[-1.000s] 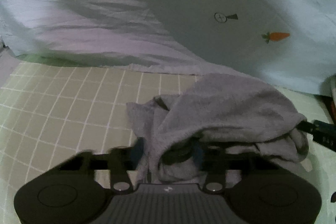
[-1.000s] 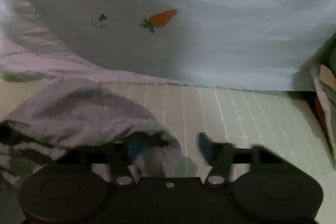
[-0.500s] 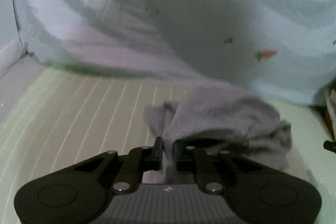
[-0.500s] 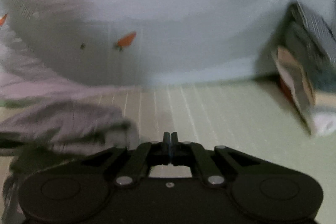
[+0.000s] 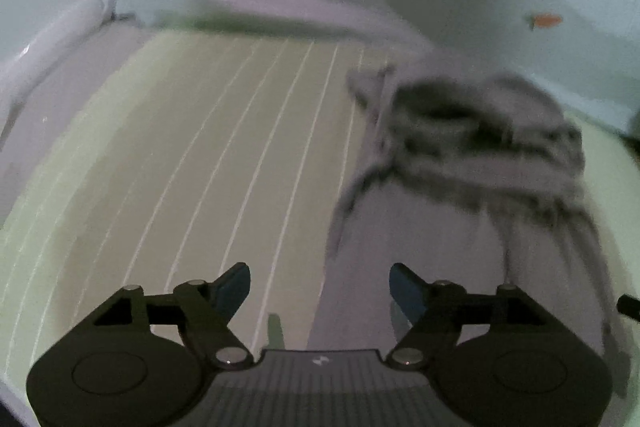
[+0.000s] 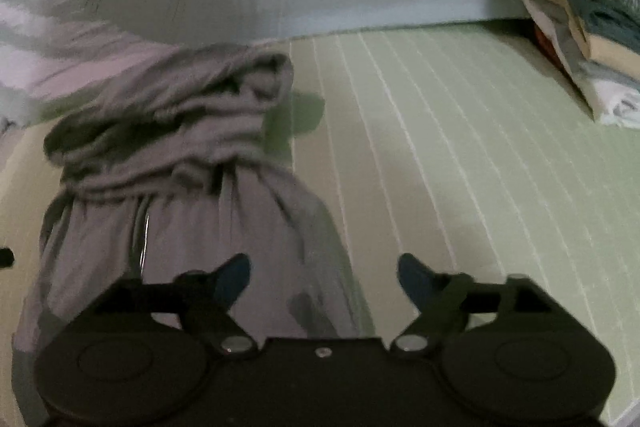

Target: Fold clothes

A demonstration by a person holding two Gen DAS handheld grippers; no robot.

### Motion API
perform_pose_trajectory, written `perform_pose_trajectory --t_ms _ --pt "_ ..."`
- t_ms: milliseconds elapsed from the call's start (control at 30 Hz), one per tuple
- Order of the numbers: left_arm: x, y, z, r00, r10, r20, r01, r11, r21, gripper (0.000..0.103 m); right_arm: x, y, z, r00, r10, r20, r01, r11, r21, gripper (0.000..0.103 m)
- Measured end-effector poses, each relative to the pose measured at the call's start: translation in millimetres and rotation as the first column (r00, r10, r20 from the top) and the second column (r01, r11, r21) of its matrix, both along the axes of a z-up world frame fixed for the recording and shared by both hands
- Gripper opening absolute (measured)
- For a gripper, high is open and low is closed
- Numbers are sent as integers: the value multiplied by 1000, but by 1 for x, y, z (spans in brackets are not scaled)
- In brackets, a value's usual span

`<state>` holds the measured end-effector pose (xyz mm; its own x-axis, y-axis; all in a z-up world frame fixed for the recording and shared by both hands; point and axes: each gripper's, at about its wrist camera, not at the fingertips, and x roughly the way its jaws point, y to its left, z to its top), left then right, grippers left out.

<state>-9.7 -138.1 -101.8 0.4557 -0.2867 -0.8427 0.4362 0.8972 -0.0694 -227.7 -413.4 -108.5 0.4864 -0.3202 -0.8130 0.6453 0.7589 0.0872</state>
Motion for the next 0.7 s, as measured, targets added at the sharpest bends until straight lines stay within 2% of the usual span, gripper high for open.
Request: perform_pose_trajectory --t_ms 267,433,533,700 --pt "-39 33 -29 992 8 -122 -4 999 34 78 -35 26 -19 997 21 -69 -16 998 61 86" --pt "-49 41 -30 988 -24 -153 23 1000 -7 78 -54 37 -28 995 29 -95 -20 995 94 86" --pt "-57 43 -33 979 -89 -182 84 996 -40 78 -59 42 -29 995 28 -97 -17 994 112 86" --pt "-70 42 -39 969 -137 -205 127 990 -63 78 -66 48 -30 994 33 -102 -19 991 129 87"
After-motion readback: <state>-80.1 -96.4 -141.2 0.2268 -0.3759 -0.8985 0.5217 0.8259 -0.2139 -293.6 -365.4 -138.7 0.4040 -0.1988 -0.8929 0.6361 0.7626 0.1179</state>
